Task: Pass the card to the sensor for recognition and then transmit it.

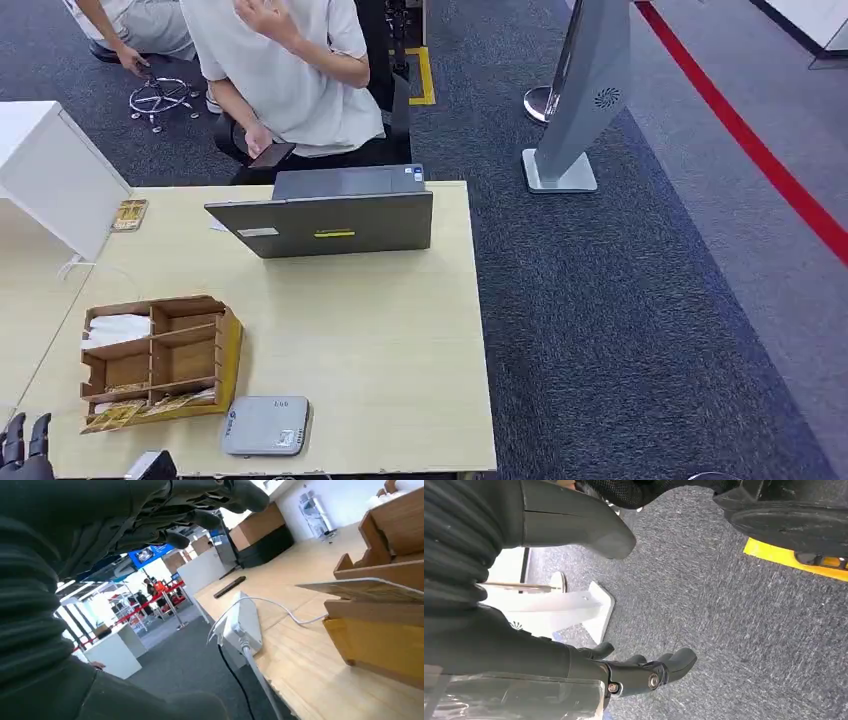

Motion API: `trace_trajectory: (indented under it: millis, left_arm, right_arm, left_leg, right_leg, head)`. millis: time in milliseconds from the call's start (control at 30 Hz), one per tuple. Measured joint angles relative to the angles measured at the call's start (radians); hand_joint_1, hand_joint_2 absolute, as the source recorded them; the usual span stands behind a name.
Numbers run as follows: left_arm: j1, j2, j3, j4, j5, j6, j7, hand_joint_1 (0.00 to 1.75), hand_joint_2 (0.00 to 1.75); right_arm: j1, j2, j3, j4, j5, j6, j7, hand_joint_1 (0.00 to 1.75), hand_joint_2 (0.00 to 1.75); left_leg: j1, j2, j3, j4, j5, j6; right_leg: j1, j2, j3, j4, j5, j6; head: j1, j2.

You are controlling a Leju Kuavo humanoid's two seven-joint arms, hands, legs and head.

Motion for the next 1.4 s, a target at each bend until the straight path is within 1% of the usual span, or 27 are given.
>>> trace_trajectory:
  millis: [67,133,267,367,433,567,800,1000,1233,1400]
  left_arm:
    - [-0.006,0.0,0.004,0.01,0.0,0.036,-0.003,0.0,1.75]
    - [-0.016,0.002,0.005,0.027,0.0,0.086,-0.022,0.0,1.75]
    - [-0.04,0.013,0.003,0.073,0.0,0.212,-0.078,0.0,1.75]
    - [-0.06,0.029,-0.02,0.119,0.0,0.299,-0.112,0.0,1.75]
    - [-0.075,0.037,-0.042,0.149,0.0,0.333,-0.127,0.0,1.75]
    - [-0.096,0.052,-0.095,0.194,0.0,0.345,-0.123,0.0,1.75]
    - [-0.125,0.076,-0.182,0.254,0.0,0.328,-0.091,0.0,1.75]
    - [-0.135,0.085,-0.209,0.281,0.0,0.328,-0.087,0.0,1.75]
    - [-0.139,0.089,-0.213,0.299,0.0,0.327,-0.087,0.0,1.75]
    - [-0.14,0.093,-0.231,0.304,0.0,0.313,-0.08,0.0,1.75]
  right_arm:
    - [0.001,0.0,0.002,0.0,0.0,0.0,0.0,0.0,1.75]
    - [0.004,0.0,0.008,-0.001,0.0,0.0,0.0,0.0,1.75]
    - [0.017,0.0,0.026,-0.011,0.0,0.0,-0.004,0.0,1.75]
    - [0.027,0.0,0.036,-0.015,0.004,0.0,-0.016,0.0,1.75]
    - [0.032,0.0,0.044,-0.016,0.008,0.0,-0.024,0.0,1.75]
    - [0.035,0.0,0.049,-0.015,0.021,0.008,-0.039,0.0,1.75]
    - [0.034,0.0,0.05,-0.014,0.039,0.017,-0.055,0.0,1.75]
    - [0.034,0.0,0.05,-0.014,0.039,0.017,-0.055,0.0,1.75]
    - [0.034,0.0,0.05,-0.014,0.039,0.017,-0.055,0.0,1.75]
    - [0.034,0.0,0.05,-0.013,0.05,0.026,-0.059,0.0,1.75]
  left_leg:
    - [0.0,0.0,0.0,0.0,0.0,0.0]
    - [0.0,0.0,0.0,0.0,0.0,0.0]
    - [0.0,0.0,0.001,0.0,0.0,0.0]
    - [0.0,0.0,0.001,0.0,0.0,0.0]
    - [0.0,0.0,0.001,0.0,0.0,0.0]
    - [0.0,0.0,0.001,0.0,0.0,0.0]
    - [0.0,0.0,0.001,0.0,0.0,0.0]
    - [0.0,0.0,0.001,0.0,0.0,0.0]
    - [0.0,0.0,0.001,0.0,0.0,0.0]
    - [0.0,0.0,0.001,0.0,0.0,0.0]
  right_leg:
    - [0.0,0.0,0.0,0.0,0.0,0.0]
    - [0.0,0.0,0.0,0.0,0.0,0.0]
    - [0.0,0.0,0.0,0.0,0.0,0.0]
    - [0.0,0.0,0.0,0.0,0.0,0.0]
    - [0.0,0.0,0.0,0.0,0.0,0.0]
    - [0.0,0.0,0.0,0.0,0.0,0.0]
    - [0.0,0.0,0.0,0.0,0.0,0.0]
    - [0.0,0.0,0.0,0.0,0.0,0.0]
    - [0.0,0.0,0.0,0.0,0.0,0.0]
    - [0.0,0.0,0.0,0.0,0.0,0.0]
  head:
    - [0.0,0.0]
    - [0.0,0.0]
    - [0.0,0.0]
    - [0.0,0.0]
    - [0.0,0.0]
    - [0.0,0.0]
    - [0.0,0.0]
    - [0.0,0.0]
    - [0.0,0.0]
    - [0.0,0.0]
